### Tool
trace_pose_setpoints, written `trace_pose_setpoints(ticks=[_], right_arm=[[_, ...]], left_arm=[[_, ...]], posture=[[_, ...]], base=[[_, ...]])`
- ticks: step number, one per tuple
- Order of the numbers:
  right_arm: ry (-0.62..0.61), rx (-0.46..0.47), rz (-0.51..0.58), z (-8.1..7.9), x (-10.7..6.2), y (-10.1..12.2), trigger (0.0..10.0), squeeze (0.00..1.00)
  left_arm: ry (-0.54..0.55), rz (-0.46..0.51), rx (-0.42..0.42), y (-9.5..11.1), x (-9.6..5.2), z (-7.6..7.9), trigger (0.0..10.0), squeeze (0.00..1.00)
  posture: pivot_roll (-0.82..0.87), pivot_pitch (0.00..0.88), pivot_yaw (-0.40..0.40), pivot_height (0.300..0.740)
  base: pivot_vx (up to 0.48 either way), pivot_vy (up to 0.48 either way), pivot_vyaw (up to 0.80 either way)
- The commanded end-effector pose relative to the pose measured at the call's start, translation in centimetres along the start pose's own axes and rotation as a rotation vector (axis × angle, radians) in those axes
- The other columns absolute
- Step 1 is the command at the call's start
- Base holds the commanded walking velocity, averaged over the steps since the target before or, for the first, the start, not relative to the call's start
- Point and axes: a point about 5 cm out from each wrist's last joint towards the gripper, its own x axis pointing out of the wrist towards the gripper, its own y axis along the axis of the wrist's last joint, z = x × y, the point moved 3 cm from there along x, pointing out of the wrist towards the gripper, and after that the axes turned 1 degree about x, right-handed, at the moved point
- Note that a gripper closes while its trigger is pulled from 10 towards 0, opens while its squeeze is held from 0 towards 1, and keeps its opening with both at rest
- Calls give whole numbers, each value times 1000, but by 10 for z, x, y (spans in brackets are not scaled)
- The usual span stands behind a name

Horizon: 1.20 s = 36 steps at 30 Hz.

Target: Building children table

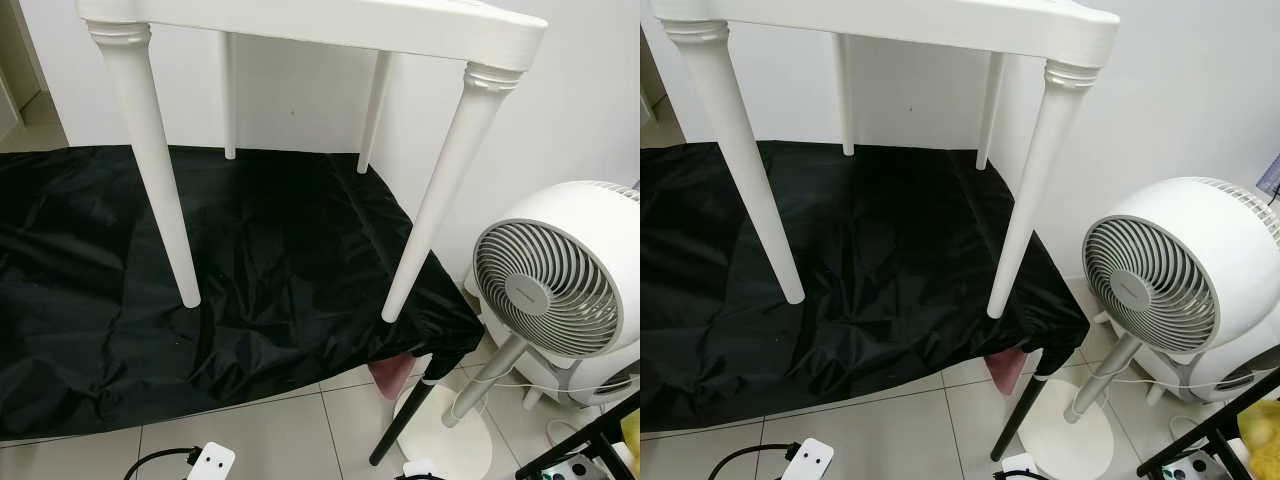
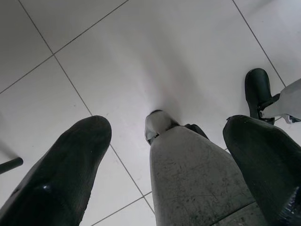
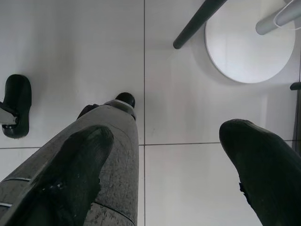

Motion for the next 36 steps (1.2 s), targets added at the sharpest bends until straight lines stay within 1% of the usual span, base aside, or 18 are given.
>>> trace_pose_setpoints(ticks=[1, 2, 10, 13, 25, 32, 36], right_arm=[[-8, 9, -14, 2, 0, -2, 10000, 0], [-8, 12, -14, 2, 0, -2, 10000, 0], [-8, 16, -14, 2, 0, -1, 10000, 0], [-5, -6, -14, 3, 0, -1, 10000, 0], [-2, -13, -12, 3, 1, 1, 10000, 0], [-1, -35, -9, 4, 1, 3, 10000, 0], [2, -66, -7, 4, 1, 4, 10000, 0]], left_arm=[[10, -15, 17, -1, 0, 2, 10000, 0], [8, -15, 23, -1, 1, 2, 10000, 0], [7, -12, 28, 1, 1, 2, 10000, 0], [5, -12, 15, 2, 1, 3, 10000, 0], [6, -9, 2, 3, 1, 3, 10000, 0], [5, -5, -14, 4, 2, 4, 10000, 0], [6, -4, -29, 4, 2, 4, 10000, 0]], posture=[[3, 0, -69, 740], [-3, 0, -56, 740], [-2, 0, -62, 740], [2, 0, -70, 740], [9, 0, -79, 740], [10, 0, -92, 740], [18, 0, -106, 740]], base=[[0, 0, 0], [0, 0, 0], [0, 0, 0], [0, 0, 0], [0, 0, 0], [0, 0, 0], [0, 0, 0]])
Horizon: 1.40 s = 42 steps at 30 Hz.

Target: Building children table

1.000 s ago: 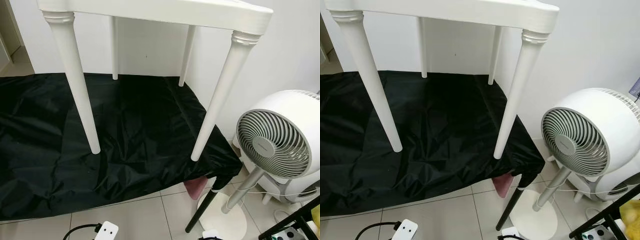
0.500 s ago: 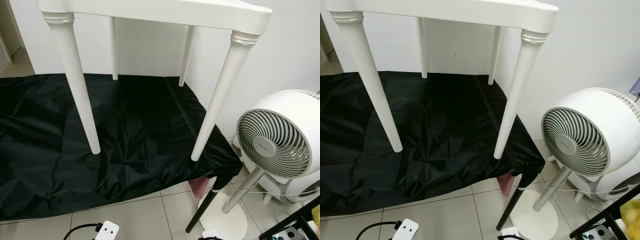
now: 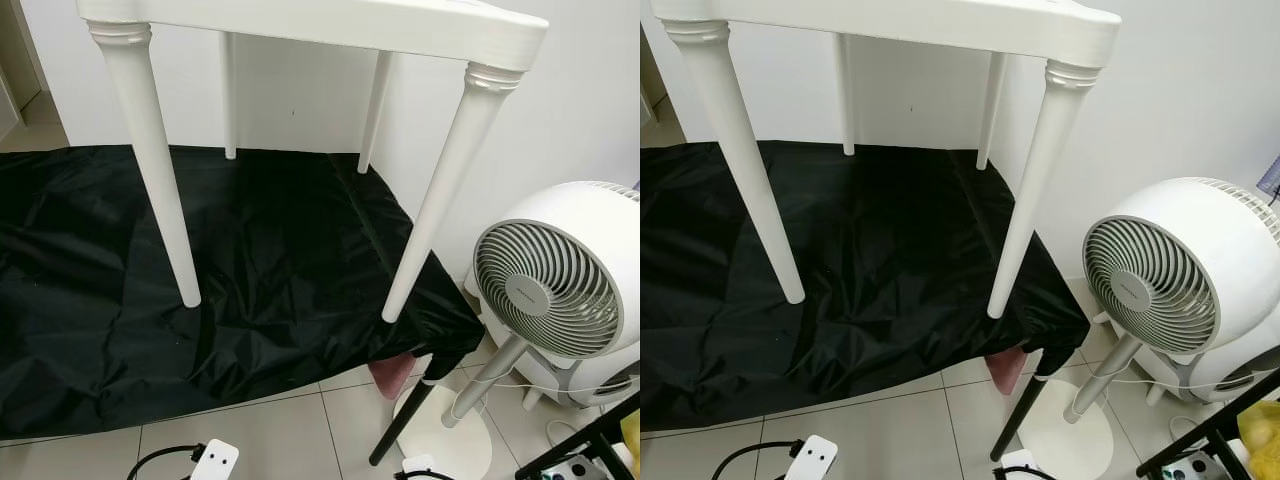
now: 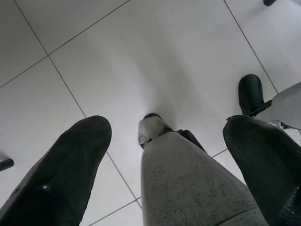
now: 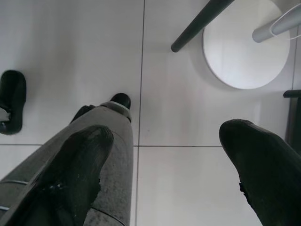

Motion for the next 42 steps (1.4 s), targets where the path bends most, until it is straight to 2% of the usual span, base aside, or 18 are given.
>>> trace_pose_setpoints(ticks=[1, 19, 42], right_arm=[[-9, -13, -15, 5, 0, -2, 10000, 0], [4, -66, -24, 4, -1, -7, 10000, 0], [9, -67, -30, 1, -2, -8, 10000, 0]], left_arm=[[5, -13, -1, -1, 0, 2, 10000, 0], [5, -13, -16, -3, 0, 4, 10000, 0], [3, -17, -35, -5, 0, 5, 10000, 0]], posture=[[18, 0, -106, 740], [25, 0, -119, 740], [28, 0, -123, 740]], base=[[0, 0, 0], [0, 0, 0], [0, 0, 0]])
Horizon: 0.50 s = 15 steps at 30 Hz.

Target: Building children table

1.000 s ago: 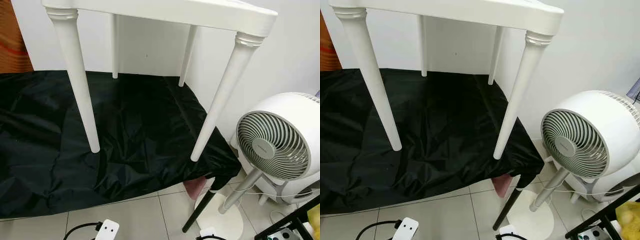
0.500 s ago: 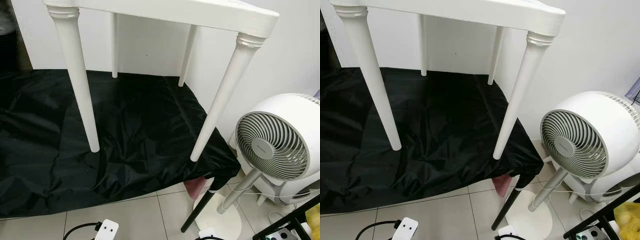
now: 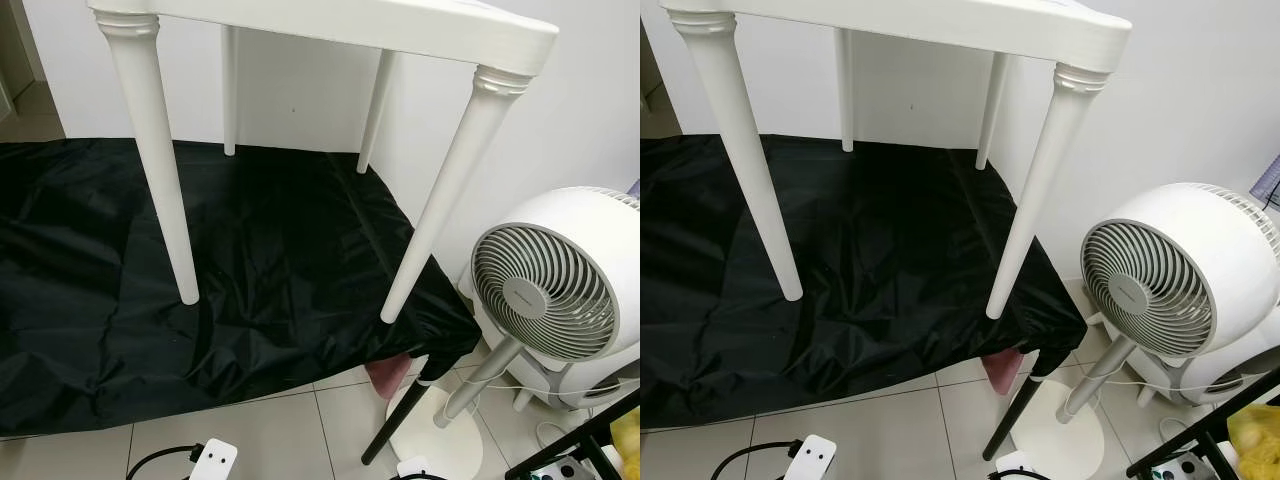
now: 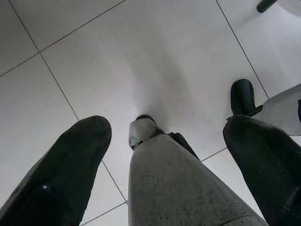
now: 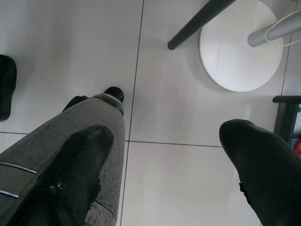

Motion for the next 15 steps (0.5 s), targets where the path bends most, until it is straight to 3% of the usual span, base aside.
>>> trace_pose_setpoints(ticks=[1, 15], right_arm=[[-7, -1, -25, 3, -1, -7, 10000, 0], [3, 10, -30, 1, -2, -10, 10000, 0]], left_arm=[[2, -21, -3, -6, -1, 3, 10000, 0], [9, -24, -10, -8, -1, 1, 10000, 0]], posture=[[28, 0, -123, 740], [33, 0, -118, 740]], base=[[0, 0, 0], [0, 0, 0]])
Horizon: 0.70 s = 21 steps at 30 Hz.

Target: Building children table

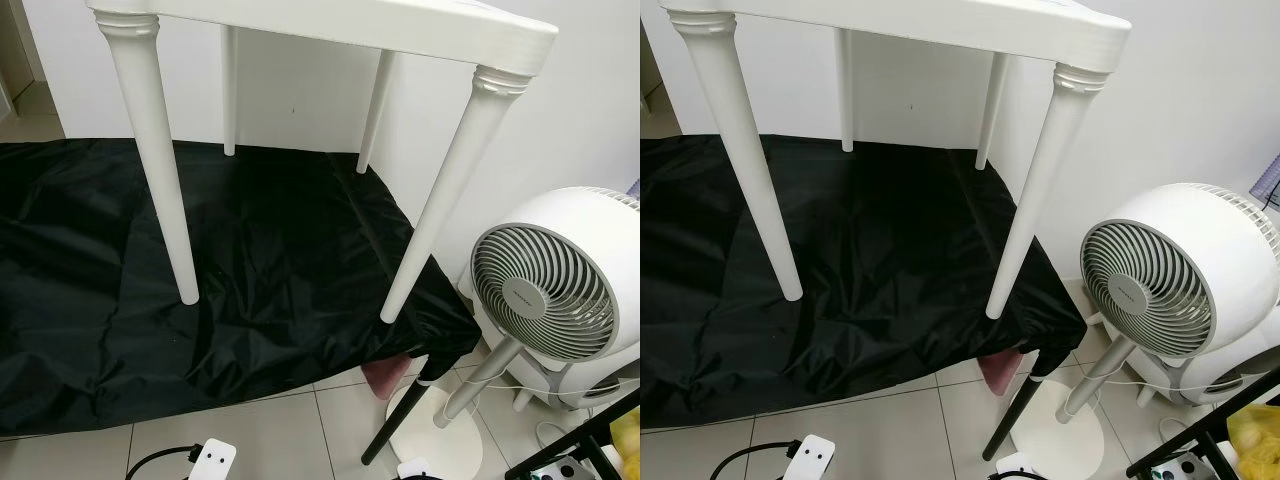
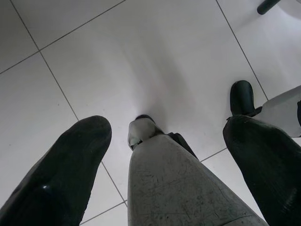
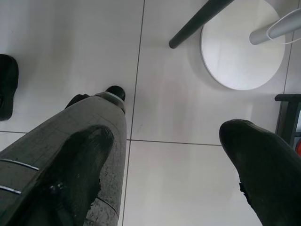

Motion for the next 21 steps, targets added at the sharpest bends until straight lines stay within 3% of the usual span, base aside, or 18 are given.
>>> trace_pose_setpoints(ticks=[1, 21], right_arm=[[-1, 3, -26, 2, -2, -8, 10000, 0], [-9, 41, -35, 2, -2, -11, 10000, 0]], left_arm=[[4, -25, 1, -8, -1, 2, 10000, 0], [-11, -11, 22, -6, -1, 3, 10000, 0]], posture=[[32, 0, -116, 740], [27, 0, -111, 740]], base=[[0, 0, 0], [0, 0, 0]])
